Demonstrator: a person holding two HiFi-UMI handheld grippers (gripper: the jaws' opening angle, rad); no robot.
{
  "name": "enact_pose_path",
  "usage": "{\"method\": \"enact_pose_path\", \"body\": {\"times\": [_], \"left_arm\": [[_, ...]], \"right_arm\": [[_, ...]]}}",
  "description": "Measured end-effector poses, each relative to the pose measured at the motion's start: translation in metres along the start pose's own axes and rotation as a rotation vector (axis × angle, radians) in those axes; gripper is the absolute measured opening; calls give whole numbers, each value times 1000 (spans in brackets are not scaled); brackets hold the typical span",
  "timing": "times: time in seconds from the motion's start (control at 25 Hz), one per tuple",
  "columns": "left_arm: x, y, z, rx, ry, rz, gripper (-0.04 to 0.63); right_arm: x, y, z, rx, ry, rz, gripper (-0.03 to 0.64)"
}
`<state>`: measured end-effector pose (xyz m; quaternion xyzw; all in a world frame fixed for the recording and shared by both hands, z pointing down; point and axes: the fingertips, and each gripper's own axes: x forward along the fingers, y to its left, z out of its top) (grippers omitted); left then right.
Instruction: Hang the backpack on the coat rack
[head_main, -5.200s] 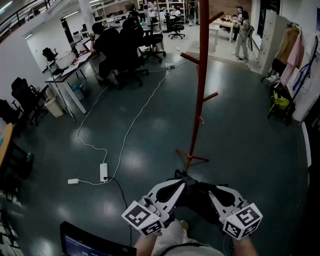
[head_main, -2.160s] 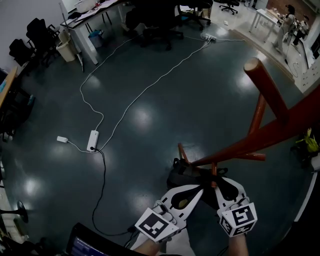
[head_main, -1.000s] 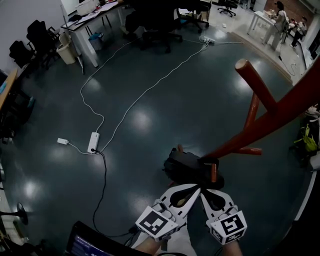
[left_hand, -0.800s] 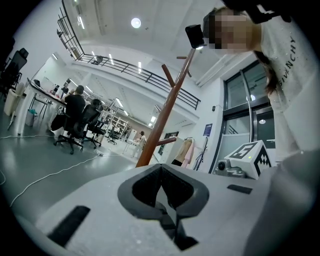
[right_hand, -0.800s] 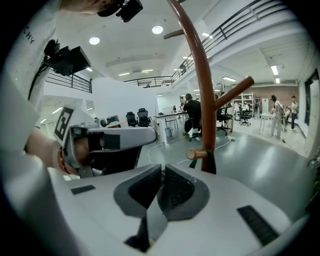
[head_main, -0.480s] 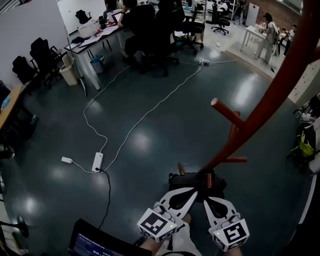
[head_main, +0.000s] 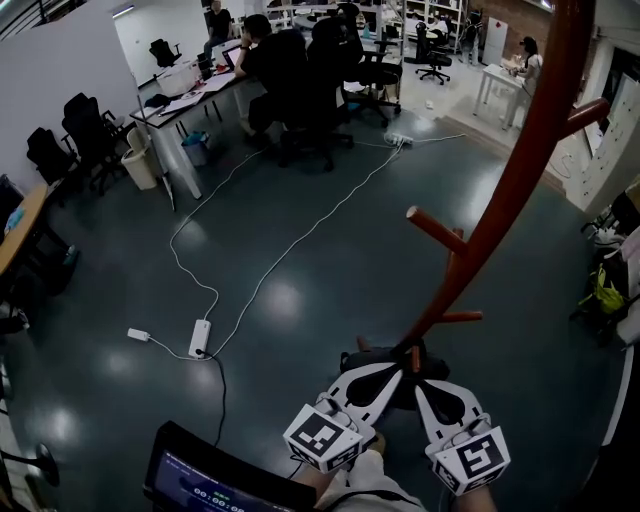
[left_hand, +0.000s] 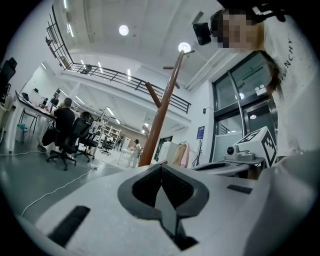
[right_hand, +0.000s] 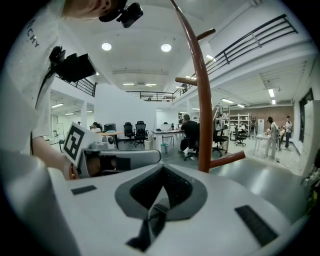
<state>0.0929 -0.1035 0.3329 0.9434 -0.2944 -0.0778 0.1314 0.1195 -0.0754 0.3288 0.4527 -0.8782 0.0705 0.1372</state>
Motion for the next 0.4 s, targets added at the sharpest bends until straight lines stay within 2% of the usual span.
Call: {"method": "enact_pose_path", "body": {"times": [0.2,0.4], "left_arm": [[1,-8,2,20,-16,-20,9],[26,-23,-1,17,-33,-82,9]], "right_arm": [[-6,1,6,4,-30,-3,17],[-24,-20,8,-12,-34,-62,17]]}}
